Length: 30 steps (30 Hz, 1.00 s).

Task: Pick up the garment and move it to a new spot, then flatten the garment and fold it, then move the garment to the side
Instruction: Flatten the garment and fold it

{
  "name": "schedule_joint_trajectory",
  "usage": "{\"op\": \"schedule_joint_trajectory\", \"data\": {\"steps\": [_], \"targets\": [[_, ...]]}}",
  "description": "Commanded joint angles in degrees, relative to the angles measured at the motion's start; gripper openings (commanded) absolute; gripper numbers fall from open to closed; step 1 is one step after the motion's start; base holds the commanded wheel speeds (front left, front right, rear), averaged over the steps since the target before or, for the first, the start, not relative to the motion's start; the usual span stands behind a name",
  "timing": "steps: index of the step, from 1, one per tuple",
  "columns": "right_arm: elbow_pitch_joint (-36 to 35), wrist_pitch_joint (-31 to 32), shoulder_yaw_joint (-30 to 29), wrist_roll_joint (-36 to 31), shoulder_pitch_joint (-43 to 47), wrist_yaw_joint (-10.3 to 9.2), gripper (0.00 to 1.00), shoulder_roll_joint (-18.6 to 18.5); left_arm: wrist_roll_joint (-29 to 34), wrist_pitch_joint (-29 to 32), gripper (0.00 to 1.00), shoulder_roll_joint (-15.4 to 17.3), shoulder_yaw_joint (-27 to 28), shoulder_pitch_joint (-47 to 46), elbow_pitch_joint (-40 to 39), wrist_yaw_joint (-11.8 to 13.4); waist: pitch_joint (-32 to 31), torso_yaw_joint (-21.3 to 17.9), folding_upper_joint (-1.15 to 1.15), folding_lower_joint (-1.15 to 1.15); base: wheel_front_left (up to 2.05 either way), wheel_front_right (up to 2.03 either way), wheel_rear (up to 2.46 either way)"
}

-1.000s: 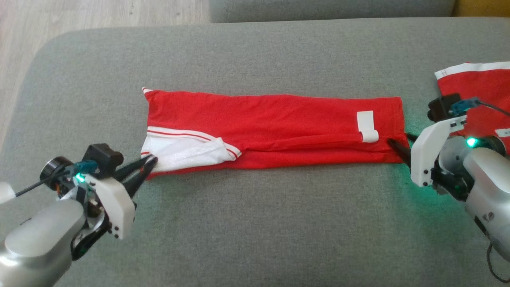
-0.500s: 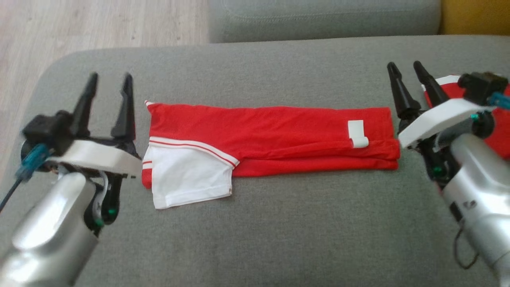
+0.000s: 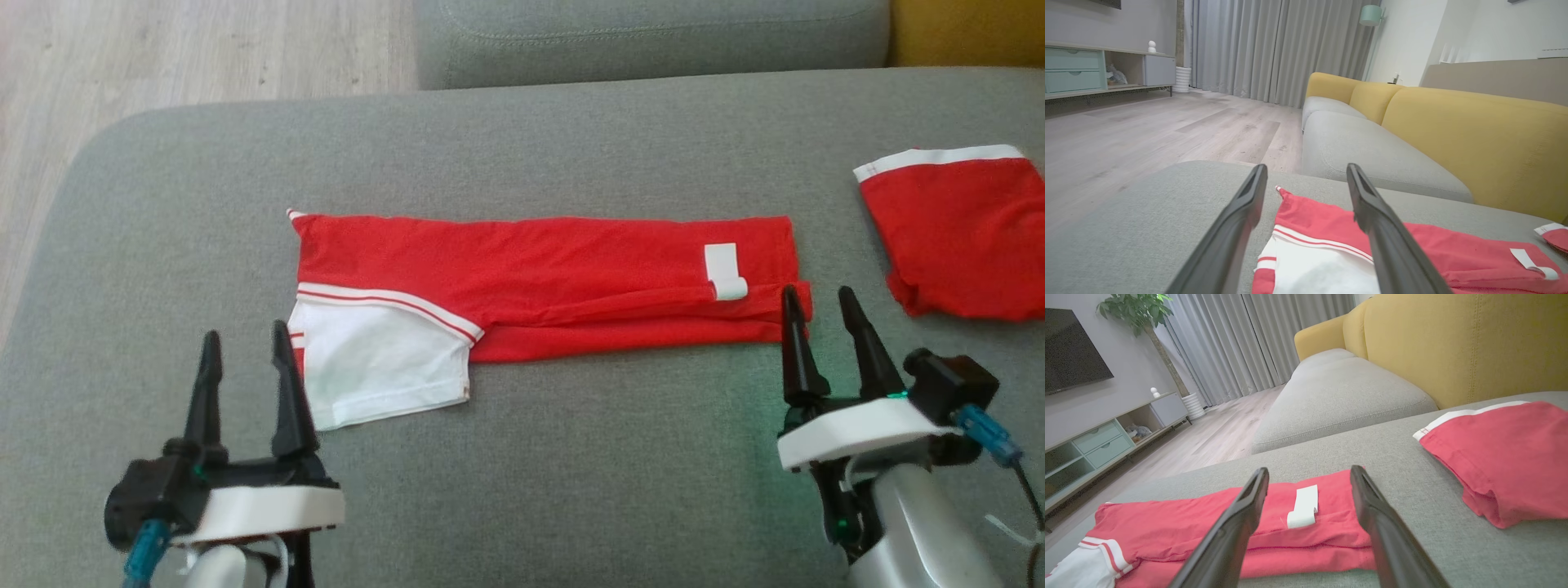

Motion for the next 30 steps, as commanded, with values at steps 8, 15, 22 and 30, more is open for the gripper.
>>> {"op": "schedule_joint_trajectory", "data": {"steps": [8,15,22,30], "targets": [[-1.50,-0.61,-2.95,-3.92,-3.17,-0.05,1.00,0.87,5.81,-0.29,1.00,-3.73,5.93,-2.77,-0.27,-6.80,2.87,1.75,0.00,0.01,0.00,0.00,0.00],[10.44,1.95,-11.13,-8.20,-10.65,-0.05,1.00,0.89,7.68,-0.29,1.00,-4.94,6.23,-5.72,1.79,-9.69,6.82,3.65,0.00,0.01,0.00,0.00,0.00],[23.18,4.84,-13.80,-9.55,-16.19,-0.05,1.00,0.90,7.54,-0.29,1.00,-5.13,5.57,-7.50,2.66,-10.35,9.20,5.62,0.00,0.01,0.00,0.00,0.00],[33.05,3.32,-12.82,-9.94,-18.86,-0.05,0.00,0.90,7.60,-0.29,1.00,-5.15,6.38,-8.08,2.60,-10.08,8.53,5.34,0.00,0.01,0.00,0.00,0.00]]}}
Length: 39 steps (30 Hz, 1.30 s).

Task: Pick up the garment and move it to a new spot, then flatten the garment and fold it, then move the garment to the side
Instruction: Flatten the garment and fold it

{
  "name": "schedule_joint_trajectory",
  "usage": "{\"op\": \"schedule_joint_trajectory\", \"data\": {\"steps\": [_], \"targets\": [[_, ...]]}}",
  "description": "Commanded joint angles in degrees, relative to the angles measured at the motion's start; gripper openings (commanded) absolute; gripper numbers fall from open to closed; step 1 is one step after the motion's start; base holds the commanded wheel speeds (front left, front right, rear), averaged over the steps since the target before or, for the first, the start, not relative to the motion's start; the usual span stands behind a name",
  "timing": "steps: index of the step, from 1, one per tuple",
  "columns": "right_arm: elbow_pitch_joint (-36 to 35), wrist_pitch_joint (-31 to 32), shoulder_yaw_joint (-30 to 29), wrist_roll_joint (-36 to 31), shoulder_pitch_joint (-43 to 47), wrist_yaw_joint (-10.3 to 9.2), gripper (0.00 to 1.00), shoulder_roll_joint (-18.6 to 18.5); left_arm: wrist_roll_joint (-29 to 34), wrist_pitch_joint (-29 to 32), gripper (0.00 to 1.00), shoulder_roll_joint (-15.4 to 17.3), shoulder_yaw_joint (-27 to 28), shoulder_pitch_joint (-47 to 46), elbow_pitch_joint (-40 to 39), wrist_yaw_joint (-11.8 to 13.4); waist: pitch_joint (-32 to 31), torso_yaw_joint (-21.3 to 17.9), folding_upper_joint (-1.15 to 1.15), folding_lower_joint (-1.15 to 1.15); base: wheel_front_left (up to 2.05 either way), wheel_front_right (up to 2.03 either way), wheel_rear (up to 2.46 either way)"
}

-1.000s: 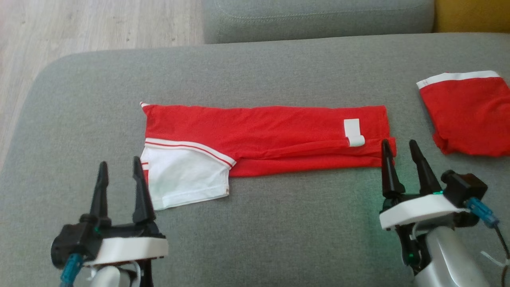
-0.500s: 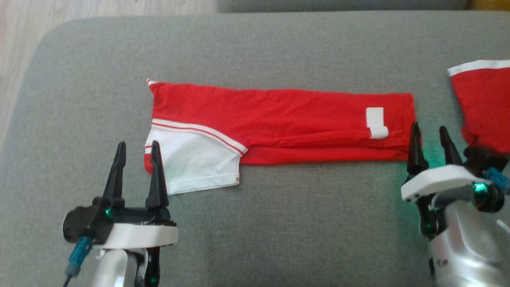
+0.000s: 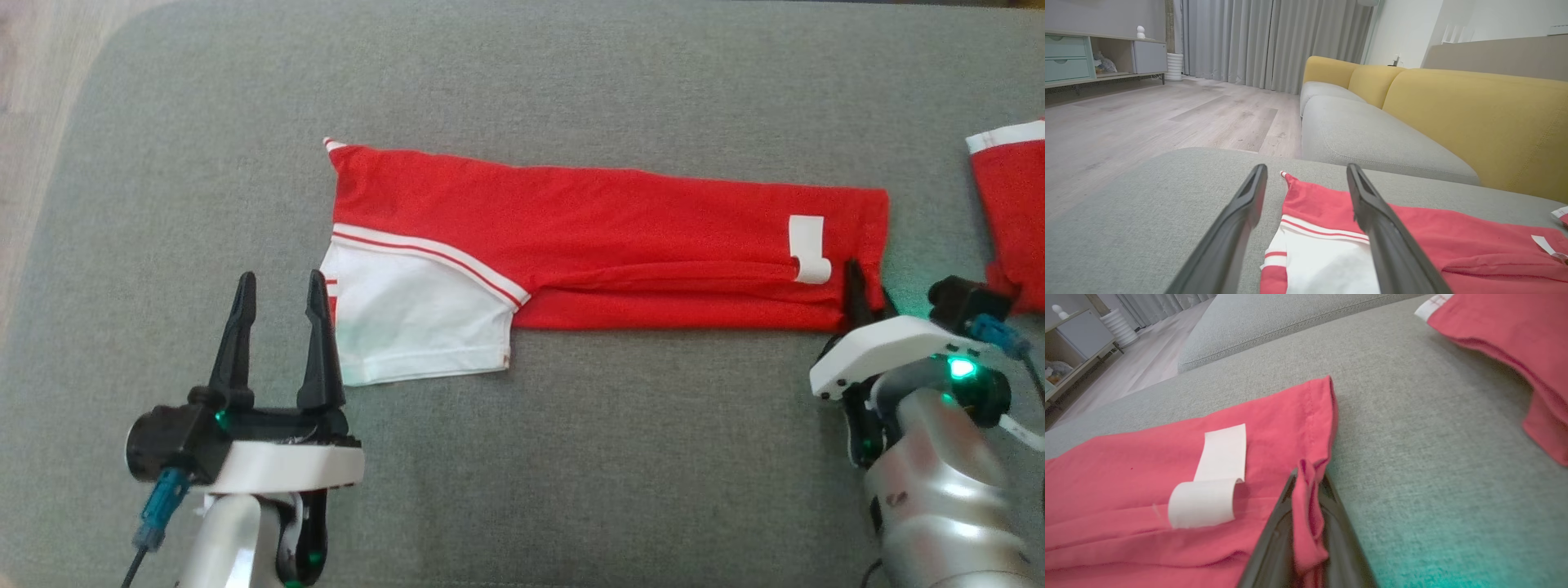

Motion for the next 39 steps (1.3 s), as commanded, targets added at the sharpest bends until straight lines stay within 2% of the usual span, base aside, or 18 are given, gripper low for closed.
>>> {"op": "schedule_joint_trajectory", "data": {"steps": [1,7,12,17,20,23,28,33,39], "targets": [[1.97,-0.60,1.24,-0.98,0.79,-0.05,0.00,1.09,-0.03,-0.29,1.00,0.07,2.40,-1.60,-1.82,0.05,-0.64,-0.67,0.00,0.00,0.00,0.00,0.00],[1.98,-2.52,-3.39,-6.24,0.05,-0.05,0.00,0.53,0.24,-0.29,1.00,0.07,2.67,-0.67,-2.00,0.03,-2.46,-2.40,0.00,0.00,0.00,0.00,0.00],[-1.22,-1.51,-10.18,-14.99,-0.28,-0.05,0.00,-5.42,0.07,-0.29,1.00,0.06,2.81,0.19,-2.72,-0.21,-4.37,-3.61,0.00,0.00,0.00,0.00,0.00],[-5.66,1.97,-14.67,-20.51,-1.58,-0.05,0.00,-8.23,0.19,-0.29,1.00,0.06,3.04,0.97,-3.07,-0.38,-5.23,-4.06,0.00,0.00,0.00,0.00,0.00],[-7.78,3.65,-15.49,-22.44,-2.30,-0.05,0.00,-8.18,0.22,-0.29,1.00,0.06,3.11,1.40,-3.07,-0.48,-5.86,-4.12,0.00,0.00,0.00,0.00,0.00],[-9.28,4.73,-14.95,-22.92,-2.70,-0.05,0.00,-6.49,0.22,-0.29,1.00,0.06,3.04,1.68,-2.98,-0.60,-6.59,-3.90,0.00,0.00,0.00,0.00,0.00],[-11.28,5.79,-10.77,-21.47,-2.93,-0.05,0.00,-1.82,0.25,-0.29,1.00,0.06,3.09,1.84,-3.17,-0.64,-7.89,-3.16,0.00,0.00,0.00,0.00,0.00],[-12.77,6.86,-2.55,-16.96,-3.12,-0.05,0.00,0.85,0.30,-0.29,1.00,0.06,3.14,2.31,-3.08,-0.72,-9.75,-2.20,0.00,0.00,0.00,0.00,0.00],[-14.69,8.63,15.59,0.52,-3.17,-0.05,0.00,1.07,0.12,-0.29,1.00,0.06,2.51,2.20,-2.81,-0.88,-10.63,-0.14,0.00,0.00,0.00,0.00,0.00]]}}
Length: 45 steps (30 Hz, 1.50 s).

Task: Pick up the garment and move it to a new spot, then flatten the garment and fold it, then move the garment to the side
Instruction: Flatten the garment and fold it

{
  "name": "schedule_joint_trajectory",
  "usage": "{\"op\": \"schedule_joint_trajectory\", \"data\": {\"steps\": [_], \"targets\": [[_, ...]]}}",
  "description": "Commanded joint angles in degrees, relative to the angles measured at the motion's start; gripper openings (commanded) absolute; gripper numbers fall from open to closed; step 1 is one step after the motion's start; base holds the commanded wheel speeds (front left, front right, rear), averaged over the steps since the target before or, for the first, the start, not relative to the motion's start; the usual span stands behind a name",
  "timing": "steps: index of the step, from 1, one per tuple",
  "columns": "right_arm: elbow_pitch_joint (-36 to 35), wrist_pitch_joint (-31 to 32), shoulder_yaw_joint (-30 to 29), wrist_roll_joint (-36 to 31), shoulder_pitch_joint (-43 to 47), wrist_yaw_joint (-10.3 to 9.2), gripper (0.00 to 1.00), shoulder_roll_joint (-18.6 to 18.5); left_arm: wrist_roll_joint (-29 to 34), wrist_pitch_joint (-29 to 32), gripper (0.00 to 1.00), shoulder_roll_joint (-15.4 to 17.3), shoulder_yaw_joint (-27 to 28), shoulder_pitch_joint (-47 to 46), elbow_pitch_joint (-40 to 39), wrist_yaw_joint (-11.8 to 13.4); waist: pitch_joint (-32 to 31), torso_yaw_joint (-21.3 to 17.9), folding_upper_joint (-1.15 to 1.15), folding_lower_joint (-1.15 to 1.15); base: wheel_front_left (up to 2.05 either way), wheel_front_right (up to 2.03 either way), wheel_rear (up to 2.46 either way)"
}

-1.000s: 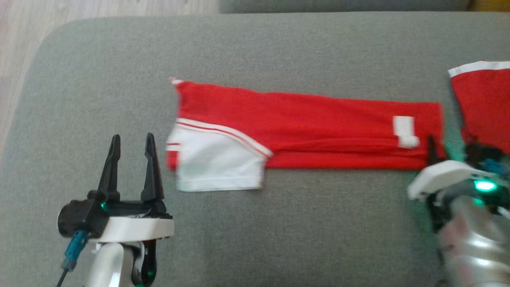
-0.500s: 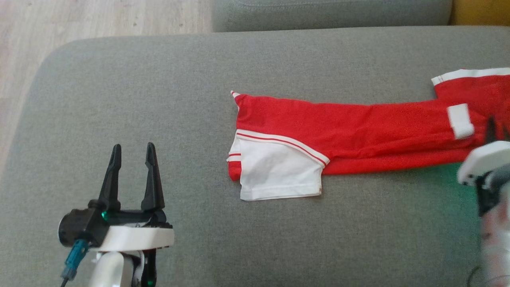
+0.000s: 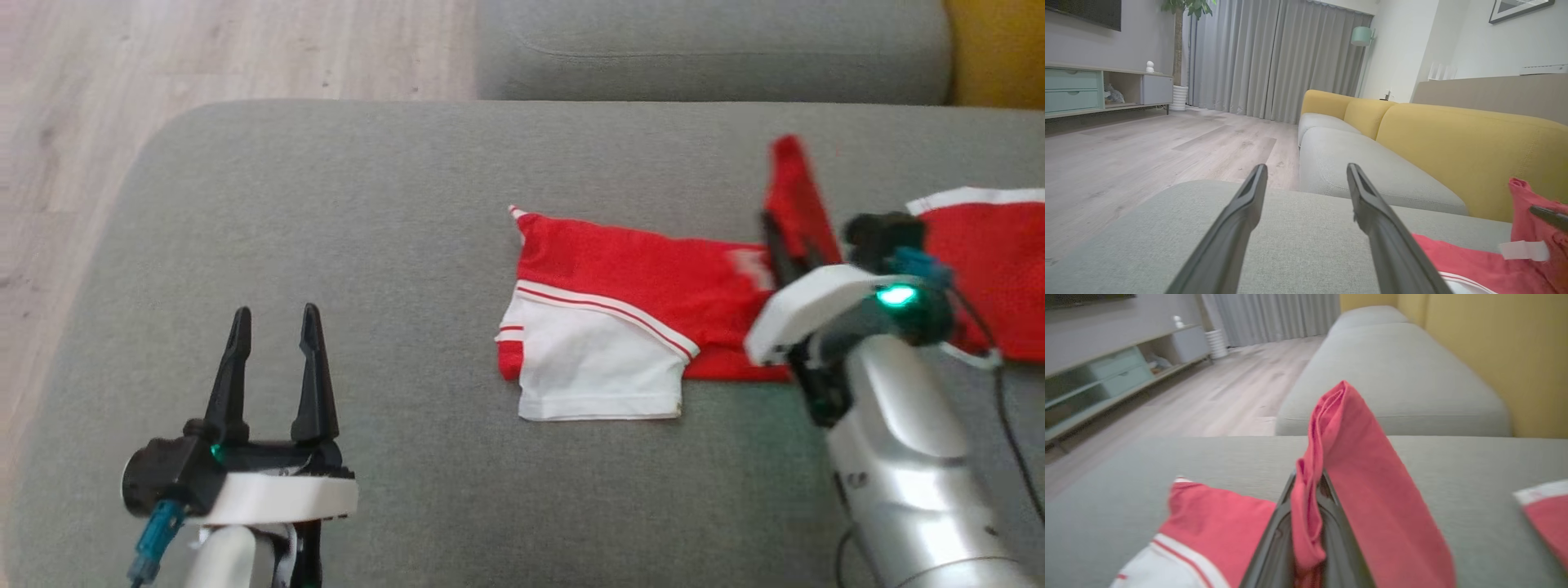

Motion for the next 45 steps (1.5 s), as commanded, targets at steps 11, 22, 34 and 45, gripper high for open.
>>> {"op": "schedule_joint_trajectory", "data": {"steps": [11,22,34,45], "targets": [[-5.12,1.33,21.03,15.33,-3.17,-0.05,0.00,0.60,-0.52,-0.29,1.00,0.10,-1.51,-3.17,-1.20,-0.47,2.09,5.83,0.00,0.01,0.00,0.00,0.00],[1.50,-1.32,28.33,20.43,-4.31,-0.05,1.00,0.61,-1.75,-0.29,1.00,0.10,-3.94,-5.36,-0.23,-0.13,4.91,10.55,0.00,0.01,0.00,0.00,0.00],[2.31,-9.83,34.94,26.33,-7.70,-0.05,1.00,0.61,-1.91,-0.29,1.00,0.10,-3.44,-5.77,-0.19,-0.29,4.01,6.87,0.00,0.01,0.00,0.00,0.00],[-0.14,-12.55,14.96,9.45,-5.93,-0.05,1.00,-0.41,-1.24,-0.29,1.00,0.10,-2.91,-6.38,0.36,0.17,2.41,-0.83,0.00,0.01,0.00,0.00,0.00]]}}
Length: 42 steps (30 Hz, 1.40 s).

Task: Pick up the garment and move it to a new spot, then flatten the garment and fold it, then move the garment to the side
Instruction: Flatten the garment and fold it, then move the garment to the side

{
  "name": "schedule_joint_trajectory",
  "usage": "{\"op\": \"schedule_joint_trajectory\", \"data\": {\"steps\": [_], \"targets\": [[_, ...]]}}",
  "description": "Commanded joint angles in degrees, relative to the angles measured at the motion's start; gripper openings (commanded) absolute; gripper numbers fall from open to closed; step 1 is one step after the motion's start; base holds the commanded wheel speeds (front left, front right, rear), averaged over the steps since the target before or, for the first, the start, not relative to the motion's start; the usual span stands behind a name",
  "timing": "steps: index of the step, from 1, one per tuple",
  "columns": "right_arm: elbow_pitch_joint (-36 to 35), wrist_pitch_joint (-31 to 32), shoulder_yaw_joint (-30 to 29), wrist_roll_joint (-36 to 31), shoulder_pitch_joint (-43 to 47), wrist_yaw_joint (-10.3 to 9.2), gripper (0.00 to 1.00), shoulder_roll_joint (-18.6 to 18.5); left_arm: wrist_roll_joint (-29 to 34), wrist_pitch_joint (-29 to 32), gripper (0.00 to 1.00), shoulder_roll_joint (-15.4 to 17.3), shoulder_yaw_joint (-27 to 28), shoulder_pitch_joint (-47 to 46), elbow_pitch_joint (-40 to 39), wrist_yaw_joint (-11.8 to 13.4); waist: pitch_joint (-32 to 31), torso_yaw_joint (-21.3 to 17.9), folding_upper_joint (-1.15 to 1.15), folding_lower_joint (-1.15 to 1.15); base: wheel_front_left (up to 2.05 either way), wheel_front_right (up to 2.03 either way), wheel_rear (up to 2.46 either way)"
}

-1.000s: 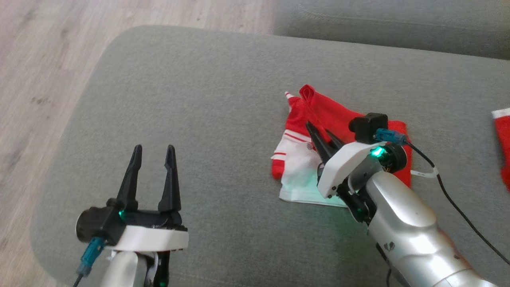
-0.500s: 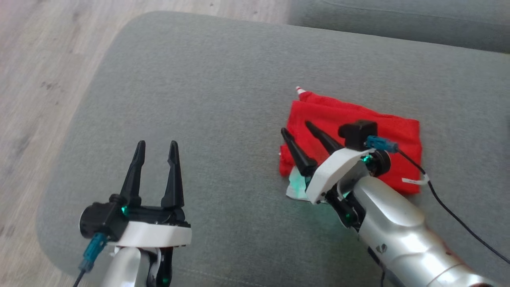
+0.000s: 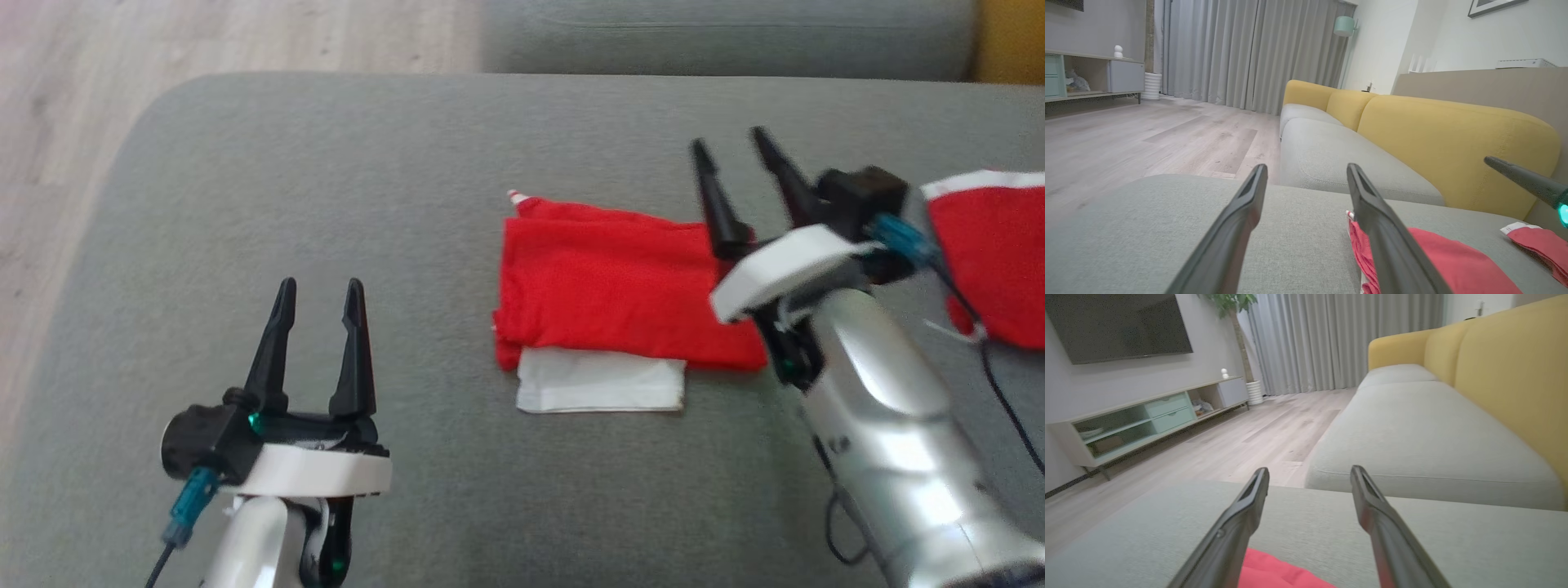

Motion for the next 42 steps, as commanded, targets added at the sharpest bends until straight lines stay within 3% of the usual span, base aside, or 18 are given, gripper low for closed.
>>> {"op": "schedule_joint_trajectory", "data": {"steps": [1,8,13,17,32,42], "targets": [[-3.66,-0.60,-1.46,-2.86,2.47,-0.05,1.00,0.35,0.75,-0.29,1.00,0.11,2.30,-2.16,-1.20,0.17,-0.56,-1.99,0.00,0.00,0.00,0.00,0.00],[-15.91,-0.61,-12.99,-14.14,15.27,-0.05,1.00,0.97,1.33,-0.29,1.00,0.11,4.43,-0.44,-0.23,0.41,-1.10,-5.64,0.00,0.00,0.00,0.00,0.00],[-21.04,-0.61,-16.80,-16.86,21.68,-0.05,1.00,1.56,1.61,-0.29,1.00,0.11,5.33,0.76,-0.08,0.47,-0.97,-6.70,0.00,0.00,0.00,0.00,0.00],[-23.69,-0.62,-16.45,-13.32,26.42,-0.05,1.00,1.64,2.00,-0.29,1.00,0.11,5.59,1.93,0.71,0.55,-0.89,-7.47,0.00,0.00,0.00,0.00,0.00],[-21.03,1.42,-15.77,-15.37,21.22,-0.05,1.00,1.66,1.47,-0.29,1.00,0.11,3.09,-0.97,0.57,0.28,3.39,-3.90,0.00,0.00,0.00,0.00,0.00],[-7.70,10.59,-15.66,-13.54,13.24,-0.05,1.00,1.66,0.26,-0.29,1.00,0.11,-0.58,-3.67,1.18,0.34,7.39,1.34,0.00,0.00,0.00,0.00,0.00]]}}
